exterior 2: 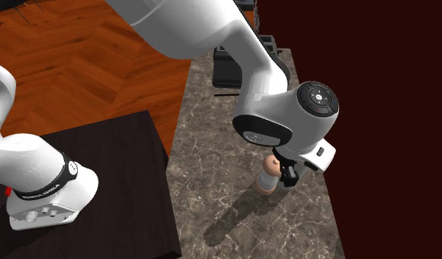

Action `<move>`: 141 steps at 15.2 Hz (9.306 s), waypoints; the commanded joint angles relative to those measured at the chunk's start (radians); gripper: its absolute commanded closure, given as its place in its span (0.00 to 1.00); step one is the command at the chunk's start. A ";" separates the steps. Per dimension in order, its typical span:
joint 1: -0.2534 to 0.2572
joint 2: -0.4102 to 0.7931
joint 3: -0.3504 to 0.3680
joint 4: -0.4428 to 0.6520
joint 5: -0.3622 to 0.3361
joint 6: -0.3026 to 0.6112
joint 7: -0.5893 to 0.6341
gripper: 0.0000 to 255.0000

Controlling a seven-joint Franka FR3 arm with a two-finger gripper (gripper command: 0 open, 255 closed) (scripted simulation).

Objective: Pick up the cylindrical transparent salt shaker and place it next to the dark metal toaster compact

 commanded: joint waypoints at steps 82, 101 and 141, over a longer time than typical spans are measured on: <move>0.278 -0.556 0.079 -0.027 -0.297 -0.452 0.630 1.00; 0.429 -0.459 0.220 -0.008 -0.352 -0.348 0.945 1.00; 0.439 -0.108 0.216 -0.126 -0.360 0.121 0.927 1.00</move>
